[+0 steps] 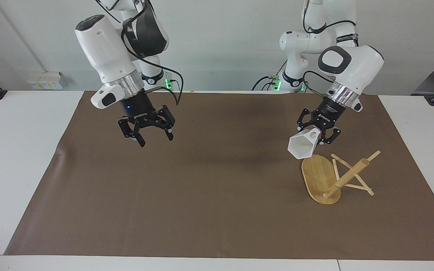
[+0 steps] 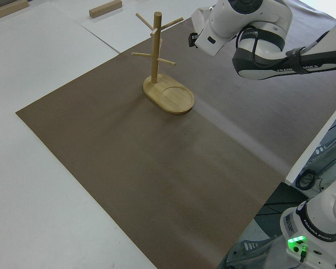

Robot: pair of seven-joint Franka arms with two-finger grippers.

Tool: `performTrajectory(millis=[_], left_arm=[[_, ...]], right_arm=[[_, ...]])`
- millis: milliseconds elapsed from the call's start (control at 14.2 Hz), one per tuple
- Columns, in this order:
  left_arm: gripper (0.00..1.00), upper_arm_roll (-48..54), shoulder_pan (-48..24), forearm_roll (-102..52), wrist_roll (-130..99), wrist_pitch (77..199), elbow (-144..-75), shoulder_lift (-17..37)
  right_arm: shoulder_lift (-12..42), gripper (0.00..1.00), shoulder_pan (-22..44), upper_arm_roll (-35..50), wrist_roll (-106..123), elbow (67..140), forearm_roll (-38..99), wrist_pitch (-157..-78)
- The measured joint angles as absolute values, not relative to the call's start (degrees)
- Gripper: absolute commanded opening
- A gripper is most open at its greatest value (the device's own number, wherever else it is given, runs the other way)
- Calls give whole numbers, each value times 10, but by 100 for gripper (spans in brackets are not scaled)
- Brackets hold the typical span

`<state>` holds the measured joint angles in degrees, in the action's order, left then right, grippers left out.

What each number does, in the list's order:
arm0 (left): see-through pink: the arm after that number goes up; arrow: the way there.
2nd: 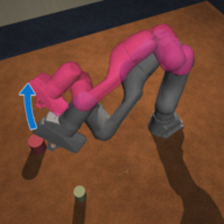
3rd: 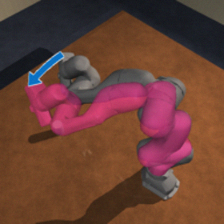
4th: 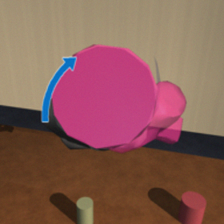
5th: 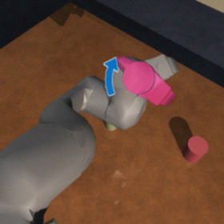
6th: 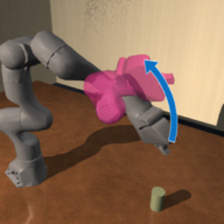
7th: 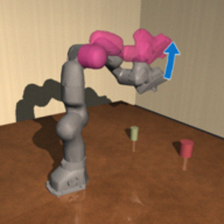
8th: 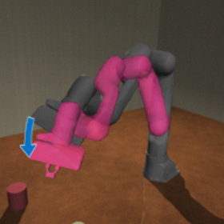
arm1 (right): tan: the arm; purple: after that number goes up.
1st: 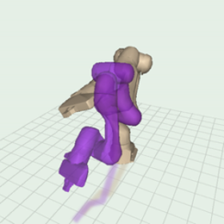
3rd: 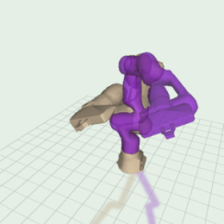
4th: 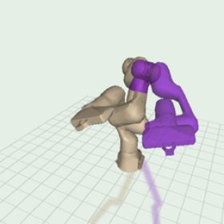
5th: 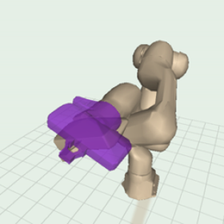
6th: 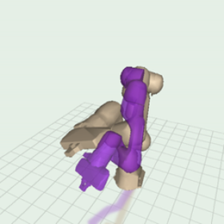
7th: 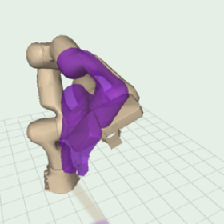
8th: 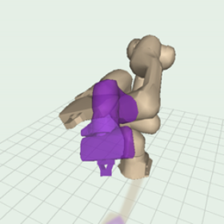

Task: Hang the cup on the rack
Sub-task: 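Carry the cup with the left gripper onto a mug tree peg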

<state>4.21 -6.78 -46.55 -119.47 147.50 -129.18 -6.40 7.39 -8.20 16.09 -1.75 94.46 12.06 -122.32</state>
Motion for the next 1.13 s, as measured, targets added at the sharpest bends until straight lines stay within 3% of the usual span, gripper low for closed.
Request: performTrajectory(millis=[422,774,1126], left_arm=[[0,41,-67,-466,-1225,1511,-1274,-42],[0,42,-68,-466,-1235,1527,-1251,-10],[0,41,-68,-466,-1244,1533,-1242,2]], right_arm=[[41,100,-85,87,33,944,117,-1111],[33,100,-86,60,33,945,0,-1097],[15,100,-86,43,33,944,-10,-1043]])
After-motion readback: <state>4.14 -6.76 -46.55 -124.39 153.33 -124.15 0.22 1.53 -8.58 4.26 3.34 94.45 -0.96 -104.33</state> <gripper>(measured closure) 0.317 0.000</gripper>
